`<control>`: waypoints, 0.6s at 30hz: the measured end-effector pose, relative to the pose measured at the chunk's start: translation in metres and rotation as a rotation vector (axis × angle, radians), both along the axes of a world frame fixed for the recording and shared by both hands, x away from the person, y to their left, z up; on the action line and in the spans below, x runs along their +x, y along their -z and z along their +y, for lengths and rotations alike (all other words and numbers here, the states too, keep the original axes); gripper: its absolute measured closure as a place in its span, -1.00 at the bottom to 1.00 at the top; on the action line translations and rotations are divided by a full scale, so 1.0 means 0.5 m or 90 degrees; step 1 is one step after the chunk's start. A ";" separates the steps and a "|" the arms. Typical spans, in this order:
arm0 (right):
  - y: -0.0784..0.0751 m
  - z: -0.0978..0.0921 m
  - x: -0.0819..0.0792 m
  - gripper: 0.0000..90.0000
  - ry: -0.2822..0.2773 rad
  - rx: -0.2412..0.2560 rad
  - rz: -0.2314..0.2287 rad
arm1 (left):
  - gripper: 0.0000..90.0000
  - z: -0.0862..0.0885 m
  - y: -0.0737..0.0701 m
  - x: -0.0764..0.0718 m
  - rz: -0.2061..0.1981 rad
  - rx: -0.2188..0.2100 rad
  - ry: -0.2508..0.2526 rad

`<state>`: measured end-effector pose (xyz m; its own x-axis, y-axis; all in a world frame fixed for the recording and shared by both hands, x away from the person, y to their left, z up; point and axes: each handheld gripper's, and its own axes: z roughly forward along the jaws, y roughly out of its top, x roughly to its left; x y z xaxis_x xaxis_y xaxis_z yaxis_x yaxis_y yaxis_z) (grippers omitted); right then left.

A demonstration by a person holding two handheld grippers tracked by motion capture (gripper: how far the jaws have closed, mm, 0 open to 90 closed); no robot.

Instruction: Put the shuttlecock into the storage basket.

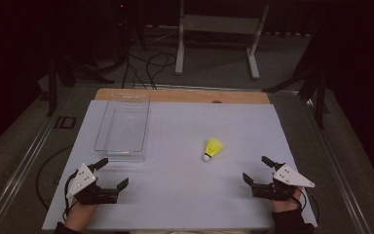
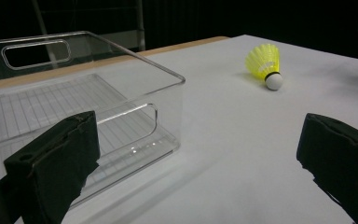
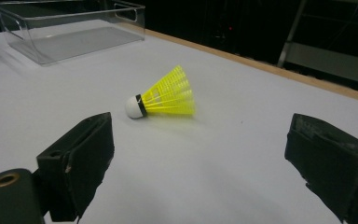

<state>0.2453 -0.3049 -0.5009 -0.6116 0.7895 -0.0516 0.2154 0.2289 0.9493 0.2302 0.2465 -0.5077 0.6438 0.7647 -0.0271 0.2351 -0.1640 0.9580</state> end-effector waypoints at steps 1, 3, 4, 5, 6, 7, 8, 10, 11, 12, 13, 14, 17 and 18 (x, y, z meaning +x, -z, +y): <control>0.001 0.000 0.001 -0.82 0.000 -0.003 0.003 | -1.00 0.001 0.000 0.000 0.004 -0.002 -0.002; 0.001 0.001 0.000 -0.82 0.001 -0.006 0.001 | -1.00 0.001 0.000 0.000 0.006 -0.004 -0.004; 0.000 0.003 -0.001 -0.82 0.001 -0.007 -0.003 | -1.00 0.002 0.000 0.000 0.009 -0.004 -0.005; -0.001 0.004 -0.001 -0.82 0.000 -0.008 -0.006 | -1.00 0.002 0.000 0.000 0.008 -0.004 -0.007; -0.001 0.005 -0.002 -0.82 0.000 -0.010 -0.005 | -1.00 0.002 0.000 0.000 0.007 -0.002 -0.007; -0.001 0.005 -0.002 -0.82 0.000 -0.010 -0.005 | -1.00 0.002 0.000 0.000 0.007 -0.002 -0.007; -0.001 0.006 -0.002 -0.82 -0.001 -0.010 -0.003 | -1.00 0.001 0.000 0.000 0.010 0.000 -0.005; -0.001 0.006 -0.002 -0.82 0.000 -0.010 -0.005 | -1.00 0.000 0.000 0.000 0.012 0.002 -0.005; -0.002 0.006 -0.002 -0.82 0.000 -0.010 -0.004 | -1.00 0.001 -0.001 0.001 0.012 0.002 -0.006; -0.002 0.006 -0.002 -0.82 0.001 -0.010 -0.005 | -1.00 0.001 -0.001 0.000 0.012 0.001 -0.007; -0.002 0.006 -0.002 -0.82 0.001 -0.011 -0.006 | -1.00 0.001 -0.002 0.001 0.012 -0.001 -0.008; -0.003 0.006 -0.003 -0.82 0.002 -0.011 -0.008 | -1.00 0.001 -0.002 0.000 0.013 -0.003 -0.006; -0.004 0.007 -0.004 -0.82 0.002 -0.011 -0.008 | -1.00 0.000 -0.005 0.000 0.016 -0.001 -0.006; -0.004 0.008 -0.004 -0.82 0.003 -0.011 -0.008 | -1.00 0.000 -0.006 -0.001 0.017 -0.002 -0.005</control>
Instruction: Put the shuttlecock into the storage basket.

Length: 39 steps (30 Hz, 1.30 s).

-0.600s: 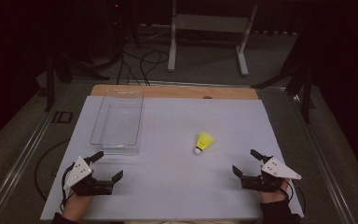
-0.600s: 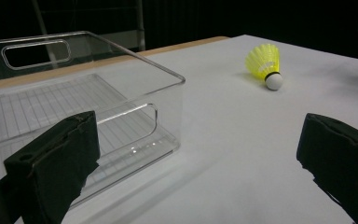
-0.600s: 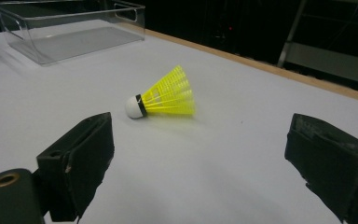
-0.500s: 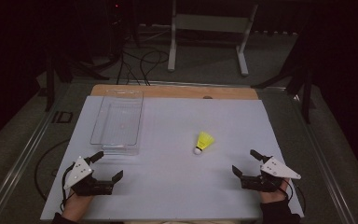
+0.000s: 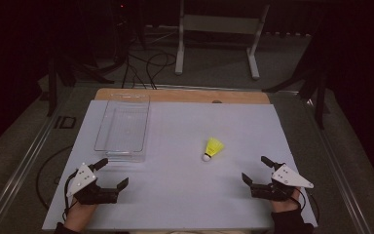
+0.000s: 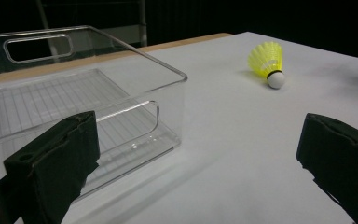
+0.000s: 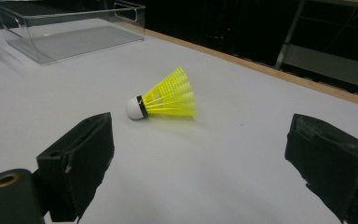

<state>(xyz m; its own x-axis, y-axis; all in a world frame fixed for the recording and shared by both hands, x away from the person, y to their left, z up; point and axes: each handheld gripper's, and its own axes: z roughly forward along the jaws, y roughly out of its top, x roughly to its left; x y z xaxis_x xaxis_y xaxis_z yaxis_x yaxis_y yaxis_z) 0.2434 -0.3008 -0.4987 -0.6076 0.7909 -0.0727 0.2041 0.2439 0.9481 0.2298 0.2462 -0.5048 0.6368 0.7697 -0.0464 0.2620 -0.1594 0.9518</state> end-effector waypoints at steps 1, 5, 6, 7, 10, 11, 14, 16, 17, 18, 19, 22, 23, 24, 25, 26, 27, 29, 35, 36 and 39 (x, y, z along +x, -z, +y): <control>0.000 0.000 0.000 -0.82 0.000 -0.001 -0.001 | -1.00 -0.001 -0.001 0.000 0.004 0.001 0.000; -0.002 0.000 -0.001 -0.82 -0.001 0.001 -0.002 | -1.00 -0.003 -0.004 -0.001 0.004 0.002 0.006; -0.002 0.000 -0.001 -0.82 0.000 0.003 -0.002 | -1.00 -0.004 -0.005 0.000 0.004 0.003 0.006; -0.002 0.000 -0.001 -0.82 0.000 0.003 -0.003 | -1.00 -0.005 -0.006 0.000 0.007 0.002 0.009; -0.002 0.000 0.000 -0.82 -0.001 0.004 -0.003 | -1.00 -0.008 -0.010 -0.001 0.013 0.002 0.013; -0.002 0.000 0.000 -0.82 -0.001 0.004 -0.002 | -1.00 -0.009 -0.013 -0.001 0.016 0.004 0.016; -0.002 -0.001 0.000 -0.82 0.001 0.005 -0.001 | -1.00 -0.009 -0.024 0.002 0.025 0.001 0.023; -0.001 -0.001 0.000 -0.82 0.004 0.006 0.000 | -1.00 -0.008 -0.033 0.006 0.039 0.000 0.035; -0.001 -0.002 0.000 -0.82 0.006 0.006 0.000 | -1.00 -0.009 -0.037 0.009 0.047 0.007 0.035; -0.001 -0.002 0.000 -0.82 0.007 0.008 0.001 | -1.00 -0.010 -0.041 0.010 0.048 0.017 0.039; -0.001 -0.002 0.000 -0.82 0.008 0.008 0.001 | -1.00 -0.010 -0.046 0.011 0.051 0.028 0.045; -0.001 -0.003 0.000 -0.82 0.009 0.007 0.000 | -1.00 -0.013 -0.061 0.014 0.058 0.048 0.058; -0.001 -0.003 0.000 -0.82 0.009 0.007 -0.001 | -1.00 -0.014 -0.066 0.016 0.059 0.055 0.063; -0.002 -0.003 0.000 -0.82 0.008 0.007 -0.001 | -1.00 -0.014 -0.072 0.016 0.059 0.061 0.069; -0.002 -0.003 0.001 -0.82 0.008 0.007 -0.002 | -1.00 -0.016 -0.078 0.017 0.061 0.063 0.077; -0.001 -0.002 0.000 -0.82 0.007 0.007 -0.002 | -1.00 -0.016 -0.084 0.019 0.064 0.069 0.083; -0.001 -0.002 0.000 -0.82 0.006 0.008 -0.002 | -1.00 -0.018 -0.089 0.020 0.065 0.076 0.088; -0.001 -0.002 0.000 -0.82 0.005 0.007 -0.002 | -1.00 -0.022 -0.099 0.022 0.069 0.089 0.104; -0.002 -0.001 0.000 -0.82 0.005 0.004 -0.004 | -1.00 -0.037 -0.121 0.030 0.106 0.139 0.148; -0.002 -0.001 0.000 -0.82 0.004 0.005 -0.004 | -1.00 -0.041 -0.124 0.030 0.117 0.146 0.154; -0.002 0.000 0.000 -0.82 0.002 0.004 -0.005 | -1.00 -0.050 -0.131 0.033 0.128 0.179 0.169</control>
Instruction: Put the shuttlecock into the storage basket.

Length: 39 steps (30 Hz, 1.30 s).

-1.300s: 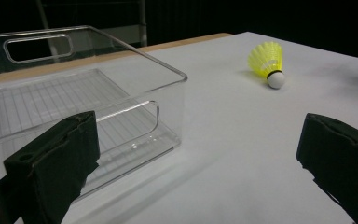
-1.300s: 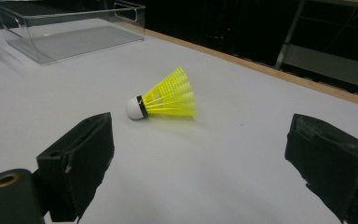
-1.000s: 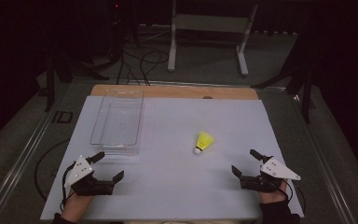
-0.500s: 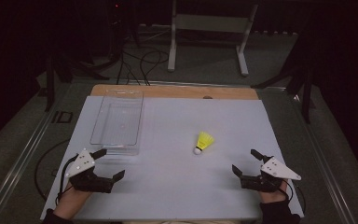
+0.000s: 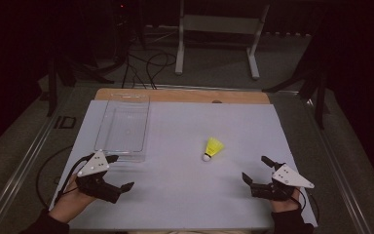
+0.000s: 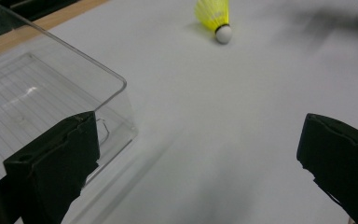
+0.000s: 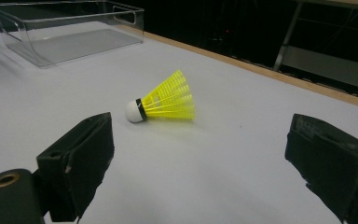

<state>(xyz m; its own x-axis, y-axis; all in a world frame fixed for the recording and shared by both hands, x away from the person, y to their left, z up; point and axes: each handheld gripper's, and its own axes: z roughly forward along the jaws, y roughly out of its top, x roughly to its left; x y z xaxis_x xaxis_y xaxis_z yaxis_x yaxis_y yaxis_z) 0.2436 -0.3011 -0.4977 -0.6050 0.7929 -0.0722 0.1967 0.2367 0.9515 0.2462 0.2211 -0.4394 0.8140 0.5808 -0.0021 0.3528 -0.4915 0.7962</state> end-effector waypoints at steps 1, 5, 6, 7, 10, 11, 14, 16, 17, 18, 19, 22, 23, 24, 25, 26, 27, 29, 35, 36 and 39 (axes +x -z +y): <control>0.000 0.000 0.000 -0.82 0.000 0.000 0.000 | -1.00 -0.003 -0.001 0.001 0.004 0.008 0.004; 0.000 0.002 0.000 -0.82 -0.002 -0.002 0.000 | -1.00 -0.015 -0.003 0.004 0.027 0.042 0.016; 0.000 0.002 0.000 -0.82 -0.002 -0.002 0.000 | -1.00 -0.017 -0.003 0.005 0.032 0.047 0.019; 0.000 0.002 0.000 -0.82 -0.002 -0.002 -0.001 | -1.00 -0.018 -0.003 0.006 0.042 0.053 0.018; 0.000 0.002 0.000 -0.82 -0.003 -0.002 -0.001 | -1.00 -0.024 -0.002 0.009 0.058 0.064 0.020; 0.000 0.002 0.000 -0.82 -0.003 -0.002 -0.001 | -1.00 -0.027 -0.002 0.010 0.063 0.075 0.022; 0.000 0.003 0.000 -0.82 -0.003 -0.002 -0.002 | -1.00 -0.032 -0.001 0.011 0.072 0.091 0.022; 0.000 0.002 0.000 -0.82 -0.003 -0.003 -0.003 | -1.00 -0.039 -0.004 0.014 0.086 0.115 0.024; 0.000 0.002 0.000 -0.82 -0.003 -0.003 -0.003 | -1.00 -0.041 -0.005 0.014 0.086 0.116 0.024; 0.000 0.003 0.000 -0.82 -0.002 -0.003 -0.005 | -1.00 -0.041 -0.005 0.014 0.086 0.116 0.024; 0.000 0.003 0.000 -0.82 -0.003 -0.002 -0.004 | -1.00 -0.046 -0.009 0.015 0.096 0.119 0.025; 0.000 0.003 0.000 -0.82 -0.003 -0.003 -0.003 | -1.00 -0.052 -0.010 0.017 0.102 0.148 0.022; 0.000 0.003 0.000 -0.82 -0.003 -0.003 -0.003 | -1.00 -0.054 -0.011 0.018 0.112 0.155 0.023; 0.000 0.003 0.000 -0.82 -0.003 -0.004 -0.002 | -1.00 -0.056 -0.012 0.020 0.118 0.155 0.022; 0.000 0.003 0.000 -0.82 -0.003 -0.003 -0.002 | -1.00 -0.057 -0.012 0.020 0.118 0.160 0.019; 0.000 0.004 0.000 -0.82 -0.004 -0.003 -0.002 | -1.00 -0.058 -0.012 0.021 0.121 0.170 0.020; 0.001 0.004 0.000 -0.82 -0.004 -0.004 -0.002 | -1.00 -0.061 -0.013 0.021 0.121 0.184 0.017; 0.001 0.004 0.001 -0.82 -0.004 -0.006 -0.002 | -1.00 -0.065 -0.011 0.021 0.135 0.198 0.022; 0.001 0.004 0.001 -0.82 -0.003 -0.007 -0.002 | -1.00 -0.080 0.001 0.023 0.172 0.231 0.034; 0.001 0.004 0.001 -0.82 -0.003 -0.007 -0.002 | -1.00 -0.080 0.001 0.023 0.172 0.231 0.034; 0.001 0.005 0.000 -0.82 -0.003 -0.006 -0.003 | -1.00 -0.092 0.006 0.026 0.202 0.249 0.035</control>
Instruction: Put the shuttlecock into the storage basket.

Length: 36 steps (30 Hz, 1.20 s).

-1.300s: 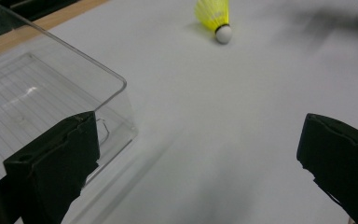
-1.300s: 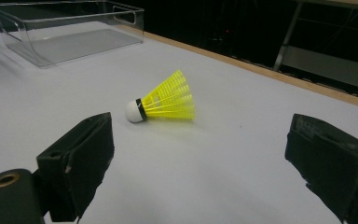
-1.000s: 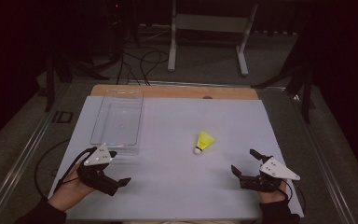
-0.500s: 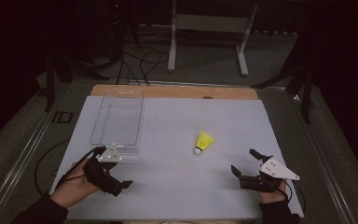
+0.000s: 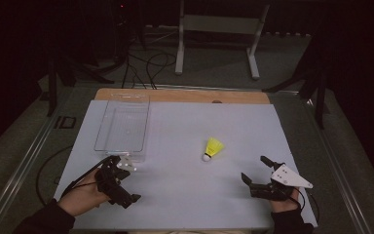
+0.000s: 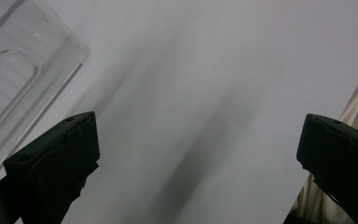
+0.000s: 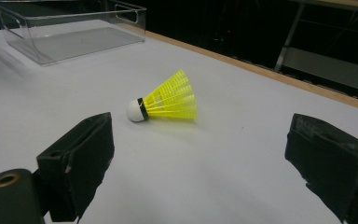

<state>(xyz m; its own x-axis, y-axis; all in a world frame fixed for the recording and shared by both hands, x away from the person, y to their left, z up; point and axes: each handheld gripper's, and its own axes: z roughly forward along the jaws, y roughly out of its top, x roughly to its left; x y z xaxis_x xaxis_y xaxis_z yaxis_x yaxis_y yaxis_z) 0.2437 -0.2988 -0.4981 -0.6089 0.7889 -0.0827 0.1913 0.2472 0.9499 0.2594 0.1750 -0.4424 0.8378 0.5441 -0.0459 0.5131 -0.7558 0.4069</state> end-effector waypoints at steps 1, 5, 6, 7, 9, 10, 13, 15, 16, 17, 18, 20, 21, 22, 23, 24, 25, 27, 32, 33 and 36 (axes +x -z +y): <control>0.000 0.000 0.000 -0.82 0.000 0.000 0.000 | -1.00 -0.004 0.001 0.001 0.007 0.014 -0.001; 0.000 -0.001 0.000 -0.82 0.000 -0.001 0.000 | -1.00 -0.018 0.003 0.005 0.026 0.041 -0.018; 0.000 0.000 0.000 -0.82 0.001 -0.001 0.001 | -1.00 -0.022 0.003 0.007 0.027 0.047 -0.025; 0.000 0.000 0.000 -0.82 0.001 -0.002 0.000 | -1.00 -0.026 0.003 0.008 0.032 0.050 -0.028; 0.000 0.000 0.000 -0.82 0.000 -0.002 0.000 | -1.00 -0.035 0.002 0.011 0.038 0.055 -0.046; 0.000 0.000 0.000 -0.82 0.000 -0.002 0.000 | -1.00 -0.035 0.002 0.011 0.038 0.055 -0.046; 0.000 -0.001 0.000 -0.82 0.002 -0.002 -0.001 | -1.00 -0.061 0.004 0.010 0.065 0.067 -0.037; 0.000 -0.001 0.000 -0.82 0.002 -0.003 -0.001 | -1.00 -0.073 0.004 0.010 0.074 0.064 -0.034; 0.000 0.000 0.000 -0.82 0.002 -0.004 -0.002 | -1.00 -0.079 0.004 0.010 0.078 0.065 -0.034; 0.000 0.000 0.000 -0.82 0.002 -0.003 -0.002 | -1.00 -0.083 0.003 0.012 0.078 0.065 -0.035; 0.000 0.000 0.000 -0.82 0.002 -0.003 -0.002 | -1.00 -0.083 0.003 0.012 0.078 0.065 -0.035; 0.000 0.000 0.000 -0.82 0.002 -0.002 -0.002 | -1.00 -0.100 0.004 0.017 0.084 0.070 -0.033; -0.001 0.000 0.000 -0.82 0.002 -0.003 -0.003 | -1.00 -0.106 0.004 0.018 0.087 0.071 -0.030; -0.001 0.000 0.000 -0.82 0.003 -0.004 -0.003 | -1.00 -0.113 0.004 0.018 0.086 0.077 -0.023; -0.001 0.000 0.000 -0.82 0.003 -0.004 -0.004 | -1.00 -0.118 0.004 0.020 0.086 0.073 -0.024; -0.001 0.000 0.000 -0.82 0.002 -0.004 -0.004 | -1.00 -0.124 0.004 0.021 0.090 0.076 -0.014; -0.001 0.000 0.000 -0.82 0.003 -0.005 -0.004 | -1.00 -0.130 0.005 0.021 0.089 0.081 -0.008; 0.000 0.000 0.000 -0.82 0.003 -0.005 -0.004 | -1.00 -0.143 0.007 0.026 0.102 0.084 0.008; 0.000 0.001 -0.001 -0.82 0.004 -0.006 -0.003 | -1.00 -0.167 0.008 0.038 0.111 0.102 0.023; 0.000 0.000 0.000 -0.82 0.003 -0.006 -0.004 | -1.00 -0.172 0.006 0.041 0.113 0.102 0.025; 0.000 0.000 0.000 -0.82 0.004 -0.006 -0.003 | -1.00 -0.186 0.004 0.047 0.123 0.100 0.036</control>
<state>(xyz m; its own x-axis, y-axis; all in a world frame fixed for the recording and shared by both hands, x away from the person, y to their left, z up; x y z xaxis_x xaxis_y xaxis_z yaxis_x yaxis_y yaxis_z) 0.2439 -0.2989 -0.4981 -0.6033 0.7920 -0.0937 0.1881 0.2555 0.9483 0.2831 0.0822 -0.4443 0.8507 0.5103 -0.1264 0.5256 -0.8313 0.1811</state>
